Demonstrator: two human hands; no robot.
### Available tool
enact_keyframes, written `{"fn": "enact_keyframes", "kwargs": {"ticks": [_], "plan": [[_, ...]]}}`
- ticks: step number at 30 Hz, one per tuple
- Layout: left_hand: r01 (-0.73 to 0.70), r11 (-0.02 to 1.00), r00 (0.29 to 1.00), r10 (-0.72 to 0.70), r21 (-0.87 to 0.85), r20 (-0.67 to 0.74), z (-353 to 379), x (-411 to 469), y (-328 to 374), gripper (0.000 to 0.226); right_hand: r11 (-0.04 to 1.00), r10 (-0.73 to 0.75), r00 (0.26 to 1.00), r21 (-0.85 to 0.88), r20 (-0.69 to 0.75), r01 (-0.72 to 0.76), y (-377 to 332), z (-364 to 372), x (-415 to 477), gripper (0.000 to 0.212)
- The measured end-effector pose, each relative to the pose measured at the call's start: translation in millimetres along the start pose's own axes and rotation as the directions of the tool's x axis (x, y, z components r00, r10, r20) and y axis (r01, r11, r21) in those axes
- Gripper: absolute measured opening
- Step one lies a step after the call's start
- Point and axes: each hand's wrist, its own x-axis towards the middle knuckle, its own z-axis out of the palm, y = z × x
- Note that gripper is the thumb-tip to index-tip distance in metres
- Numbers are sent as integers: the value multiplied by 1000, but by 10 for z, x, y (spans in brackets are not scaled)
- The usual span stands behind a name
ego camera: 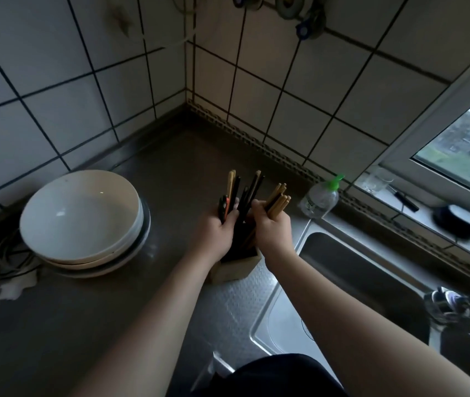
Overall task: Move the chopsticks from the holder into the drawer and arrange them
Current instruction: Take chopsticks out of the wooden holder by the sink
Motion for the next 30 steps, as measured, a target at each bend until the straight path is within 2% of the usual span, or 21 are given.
{"fn": "enact_keyframes", "kwargs": {"ticks": [2,6,9,18,25,30], "plan": [[-31,999,998,30,-24,-46,41,-28,13,25,999,11,1000,32,-22,-11,3,0,-25,18],[-47,998,983,53,40,-175,86,-75,31,23,995,3,998,99,-67,4,13,-4,-82,16],[-113,993,967,103,-31,-235,98,-99,71,20,986,11,995,165,-97,6,-7,-47,-123,18],[-184,973,965,152,-140,-213,42,-97,198,26,966,-67,982,234,-175,107,-236,-241,-245,21],[-292,948,935,254,-130,-250,-18,-167,431,27,929,-195,950,265,-245,260,-534,-481,-369,21],[-361,924,908,317,-129,-273,-125,-257,680,28,871,-252,929,354,-273,340,-801,-673,-482,21]]}}
